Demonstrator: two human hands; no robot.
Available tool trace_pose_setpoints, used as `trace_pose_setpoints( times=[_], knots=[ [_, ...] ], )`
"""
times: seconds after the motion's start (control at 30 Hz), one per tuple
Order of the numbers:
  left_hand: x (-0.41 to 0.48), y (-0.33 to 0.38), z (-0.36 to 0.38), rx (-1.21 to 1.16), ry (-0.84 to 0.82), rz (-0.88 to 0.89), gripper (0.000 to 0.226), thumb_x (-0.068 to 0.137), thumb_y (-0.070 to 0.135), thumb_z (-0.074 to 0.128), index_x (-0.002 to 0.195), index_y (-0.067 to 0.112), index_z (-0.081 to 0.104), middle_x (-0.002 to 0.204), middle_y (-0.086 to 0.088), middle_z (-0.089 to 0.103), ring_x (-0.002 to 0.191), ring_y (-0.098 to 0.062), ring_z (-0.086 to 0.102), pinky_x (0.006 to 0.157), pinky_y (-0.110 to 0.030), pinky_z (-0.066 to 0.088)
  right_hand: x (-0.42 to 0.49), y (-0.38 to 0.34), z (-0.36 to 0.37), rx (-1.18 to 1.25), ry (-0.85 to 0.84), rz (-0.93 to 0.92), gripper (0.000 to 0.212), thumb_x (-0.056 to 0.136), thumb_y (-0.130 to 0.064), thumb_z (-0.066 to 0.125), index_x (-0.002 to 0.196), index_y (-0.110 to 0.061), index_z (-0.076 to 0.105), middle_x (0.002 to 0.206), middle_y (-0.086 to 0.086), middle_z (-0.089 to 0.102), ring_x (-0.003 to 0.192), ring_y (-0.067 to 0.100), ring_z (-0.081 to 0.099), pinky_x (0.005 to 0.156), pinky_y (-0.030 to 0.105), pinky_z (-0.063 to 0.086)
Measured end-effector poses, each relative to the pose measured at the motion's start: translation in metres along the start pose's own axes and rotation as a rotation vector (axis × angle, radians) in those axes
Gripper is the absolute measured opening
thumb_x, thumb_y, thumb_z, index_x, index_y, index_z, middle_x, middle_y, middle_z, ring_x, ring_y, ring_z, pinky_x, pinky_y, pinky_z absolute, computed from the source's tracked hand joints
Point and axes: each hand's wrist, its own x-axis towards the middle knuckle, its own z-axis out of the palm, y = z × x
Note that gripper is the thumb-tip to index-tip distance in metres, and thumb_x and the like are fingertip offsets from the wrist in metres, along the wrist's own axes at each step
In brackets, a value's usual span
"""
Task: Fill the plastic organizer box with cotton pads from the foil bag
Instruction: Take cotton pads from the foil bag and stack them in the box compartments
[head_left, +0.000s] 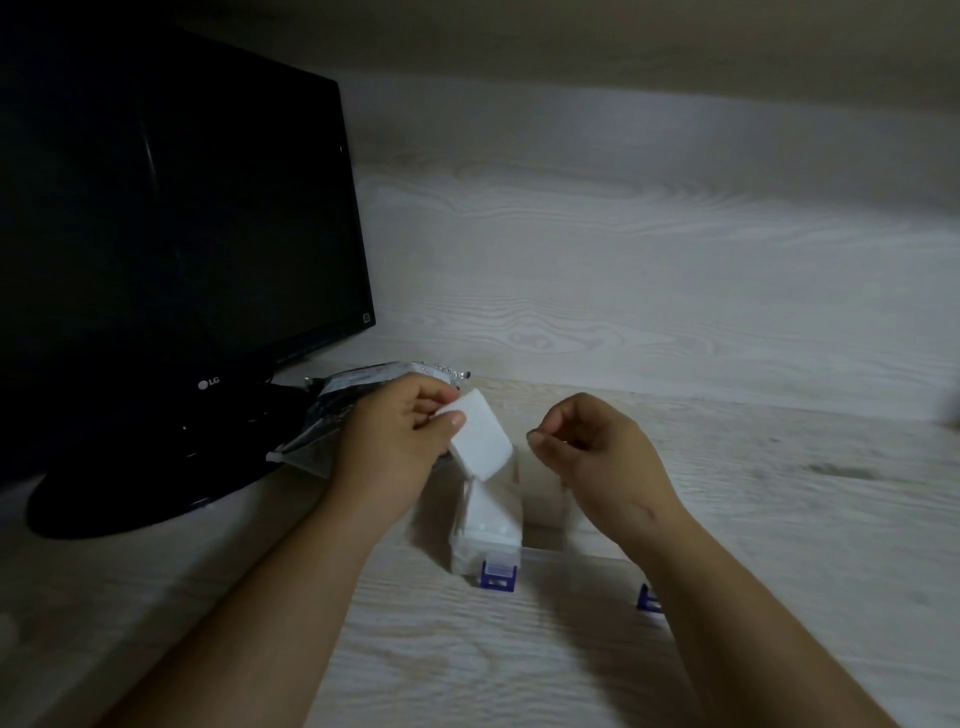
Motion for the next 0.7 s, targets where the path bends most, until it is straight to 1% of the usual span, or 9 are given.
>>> trace_pose_setpoints(
  times=[0.07,0.1,0.2,0.27,0.37,0.43,0.53,0.63,0.7],
  knots=[
    [-0.002,0.000,0.005,-0.086,-0.060,-0.044,0.029,0.083,-0.003,0.068,0.083,0.025,0.067,0.086,0.001,0.069,0.080,-0.011,0.066,0.062,-0.021,0.055,0.000,-0.001,0.000,0.063,-0.044,0.017,0.012,0.087,-0.020,0.070,0.085,-0.016,0.059,0.077,0.000,0.072,0.068,0.018,0.063,0.070,0.036,0.054],
    [-0.003,0.001,0.008,-0.101,-0.082,-0.051,0.027,0.083,-0.003,0.068,0.083,0.024,0.068,0.086,0.000,0.070,0.078,-0.010,0.066,0.062,-0.021,0.055,-0.001,-0.002,0.000,0.095,-0.078,0.030,0.014,0.087,-0.019,0.071,0.086,-0.015,0.057,0.076,0.001,0.072,0.069,0.020,0.064,0.068,0.035,0.056],
    [-0.006,0.003,0.013,-0.086,-0.134,-0.054,0.022,0.083,-0.001,0.070,0.087,0.021,0.070,0.084,-0.003,0.071,0.061,-0.004,0.064,0.057,-0.016,0.051,-0.003,-0.003,0.000,0.115,-0.161,0.026,0.021,0.082,-0.015,0.076,0.082,-0.013,0.055,0.068,0.002,0.067,0.059,0.012,0.059,0.059,0.025,0.055],
    [-0.008,0.004,0.016,-0.100,-0.143,-0.065,0.020,0.084,0.002,0.069,0.093,0.020,0.070,0.082,-0.002,0.071,0.057,-0.005,0.063,0.057,-0.016,0.050,-0.004,-0.005,-0.002,0.118,-0.164,0.026,0.023,0.079,-0.007,0.078,0.076,-0.012,0.056,0.066,0.002,0.064,0.057,0.011,0.058,0.055,0.023,0.052],
    [-0.009,0.004,0.020,-0.111,-0.142,-0.097,0.017,0.088,0.008,0.067,0.097,0.021,0.061,0.077,-0.002,0.072,0.060,-0.008,0.066,0.057,-0.020,0.050,-0.002,-0.007,-0.008,0.168,-0.130,0.069,0.022,0.075,-0.001,0.079,0.071,-0.008,0.059,0.067,0.006,0.064,0.059,0.013,0.061,0.055,0.024,0.055],
    [-0.009,0.002,0.023,-0.039,-0.152,-0.084,0.017,0.087,0.009,0.068,0.089,0.020,0.056,0.076,-0.004,0.071,0.066,-0.013,0.067,0.060,-0.022,0.052,-0.001,-0.009,-0.014,0.180,-0.132,0.096,0.018,0.075,0.000,0.080,0.073,-0.004,0.062,0.069,0.009,0.064,0.061,0.015,0.062,0.056,0.026,0.057],
    [-0.009,-0.004,0.029,0.092,-0.166,-0.014,0.019,0.083,0.010,0.072,0.076,0.019,0.058,0.072,-0.004,0.068,0.065,-0.013,0.061,0.063,-0.024,0.049,0.000,-0.009,-0.021,0.118,-0.182,0.148,0.012,0.078,-0.003,0.076,0.077,0.000,0.065,0.069,0.012,0.065,0.060,0.019,0.063,0.058,0.029,0.058],
    [-0.011,-0.008,0.031,0.169,-0.233,0.025,0.017,0.082,0.015,0.074,0.075,0.027,0.064,0.070,0.005,0.065,0.065,-0.007,0.059,0.070,-0.032,0.054,0.001,-0.009,-0.029,-0.022,-0.223,0.172,0.004,0.081,-0.003,0.072,0.081,-0.002,0.068,0.068,0.007,0.067,0.054,0.012,0.061,0.056,0.025,0.055],
    [-0.012,-0.009,0.033,0.238,-0.280,0.065,0.016,0.081,0.021,0.074,0.075,0.033,0.066,0.073,0.012,0.066,0.071,-0.005,0.061,0.074,-0.034,0.056,0.001,-0.008,-0.035,-0.031,-0.261,0.208,0.006,0.079,-0.001,0.073,0.082,-0.003,0.068,0.069,0.007,0.067,0.054,0.014,0.063,0.058,0.026,0.056]
  ],
)
